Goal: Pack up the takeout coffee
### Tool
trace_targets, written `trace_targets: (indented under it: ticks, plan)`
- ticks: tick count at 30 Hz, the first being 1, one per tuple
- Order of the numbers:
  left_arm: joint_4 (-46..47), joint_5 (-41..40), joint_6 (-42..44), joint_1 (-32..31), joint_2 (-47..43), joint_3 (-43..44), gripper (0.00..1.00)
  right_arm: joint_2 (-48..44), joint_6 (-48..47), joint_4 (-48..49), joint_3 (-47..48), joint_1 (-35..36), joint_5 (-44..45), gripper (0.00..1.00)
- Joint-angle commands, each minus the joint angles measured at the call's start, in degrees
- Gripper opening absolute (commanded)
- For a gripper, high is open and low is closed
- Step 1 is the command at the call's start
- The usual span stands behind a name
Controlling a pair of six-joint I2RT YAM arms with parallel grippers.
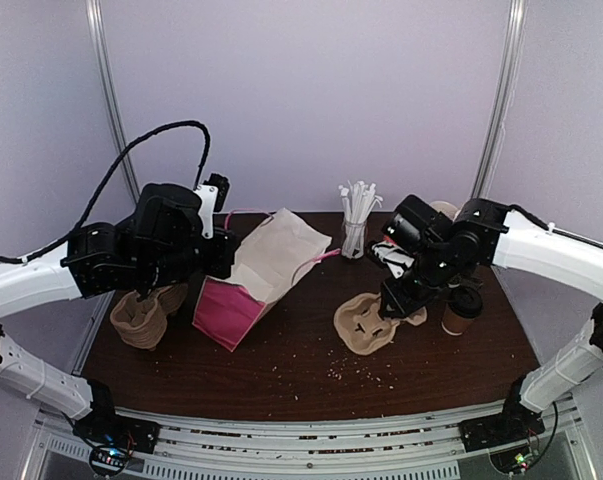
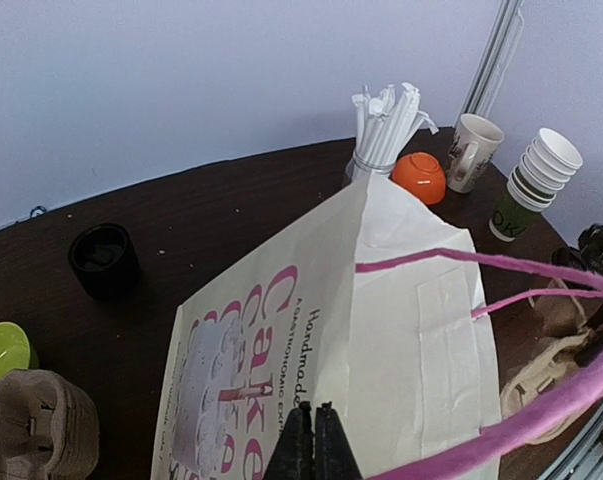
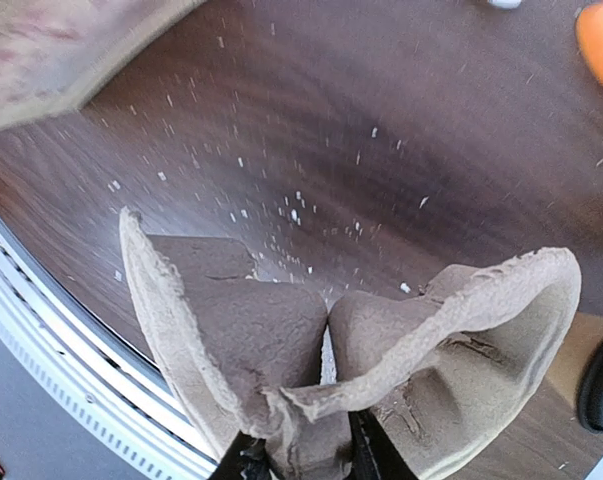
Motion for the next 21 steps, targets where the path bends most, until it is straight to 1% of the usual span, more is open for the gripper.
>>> trace_targets:
  ticks: [1, 7, 10, 15, 18, 21]
  plan:
    - [1.1, 4.4, -0.7, 0.5, 1.9, 2.5, 0.0, -3.7, 0.1, -6.6, 6.9, 0.2, 5.7, 0.24]
    - [0.6, 9.6, -1.7, 0.5, 4.8, 6.0, 0.0, -4.2, -1.0, -13.0, 18.3, 0.0, 12.4, 0.24]
    - [-0.8, 10.3, -2.2, 0.5, 5.8, 7.7, 0.0, -3.4, -1.7, -15.5, 24.9, -0.4, 15.6, 0.24]
    - [-1.7, 12.1, -3.1, 0.5, 6.2, 8.3, 0.0, -2.5, -3.2, -16.6, 33.2, -0.9, 17.4, 0.24]
    - [-1.4, 14.8, -4.5, 0.5, 6.9, 8.5, 0.0, -1.6, -3.8, -15.9, 36.1, -0.8, 14.9, 0.24]
    - [0.2, 18.4, -5.5, 0.5, 7.7, 9.0, 0.0, -0.9, -4.3, -14.3, 36.5, -0.6, 10.2, 0.24]
